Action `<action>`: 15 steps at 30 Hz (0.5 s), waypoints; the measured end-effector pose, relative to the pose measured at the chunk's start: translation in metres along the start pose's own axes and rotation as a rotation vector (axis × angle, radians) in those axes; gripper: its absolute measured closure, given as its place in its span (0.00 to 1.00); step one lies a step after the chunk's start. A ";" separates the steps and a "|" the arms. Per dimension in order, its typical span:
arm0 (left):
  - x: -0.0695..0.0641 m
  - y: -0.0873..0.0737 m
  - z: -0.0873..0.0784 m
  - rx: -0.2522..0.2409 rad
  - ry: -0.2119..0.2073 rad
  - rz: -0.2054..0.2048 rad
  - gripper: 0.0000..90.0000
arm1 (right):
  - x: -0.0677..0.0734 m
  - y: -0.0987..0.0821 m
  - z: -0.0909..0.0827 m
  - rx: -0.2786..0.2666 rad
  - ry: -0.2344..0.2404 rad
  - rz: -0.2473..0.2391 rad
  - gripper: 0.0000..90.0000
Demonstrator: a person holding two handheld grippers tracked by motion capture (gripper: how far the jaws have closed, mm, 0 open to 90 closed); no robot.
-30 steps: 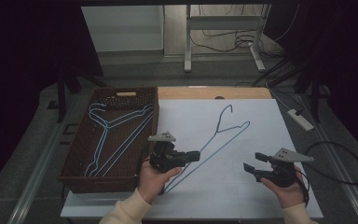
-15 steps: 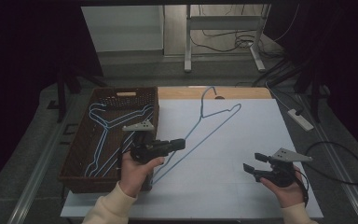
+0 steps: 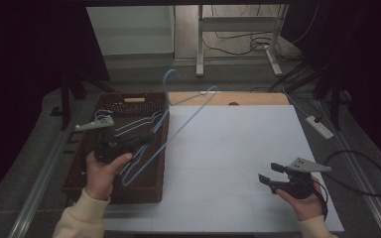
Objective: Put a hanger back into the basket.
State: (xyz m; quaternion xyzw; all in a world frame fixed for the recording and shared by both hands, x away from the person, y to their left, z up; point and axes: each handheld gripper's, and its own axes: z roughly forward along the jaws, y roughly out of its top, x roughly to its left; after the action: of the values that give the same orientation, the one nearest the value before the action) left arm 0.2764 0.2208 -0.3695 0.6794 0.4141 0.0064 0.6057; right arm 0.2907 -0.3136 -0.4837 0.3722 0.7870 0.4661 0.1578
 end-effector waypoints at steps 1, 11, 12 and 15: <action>0.005 0.001 -0.007 -0.007 0.013 0.000 0.97 | 0.000 0.000 0.000 0.001 0.000 0.001 0.35; 0.057 -0.003 -0.056 -0.016 0.110 -0.029 0.97 | 0.000 0.000 0.003 0.016 -0.001 -0.003 0.35; 0.057 -0.003 -0.056 -0.016 0.110 -0.029 0.97 | 0.000 0.000 0.003 0.016 -0.001 -0.003 0.35; 0.072 -0.009 -0.066 -0.007 0.137 -0.045 0.97 | 0.000 -0.001 0.004 0.018 -0.002 -0.004 0.34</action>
State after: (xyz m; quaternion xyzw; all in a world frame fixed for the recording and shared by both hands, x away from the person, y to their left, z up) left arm 0.2850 0.3149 -0.3946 0.6659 0.4696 0.0405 0.5783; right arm 0.2930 -0.3114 -0.4864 0.3727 0.7917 0.4582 0.1560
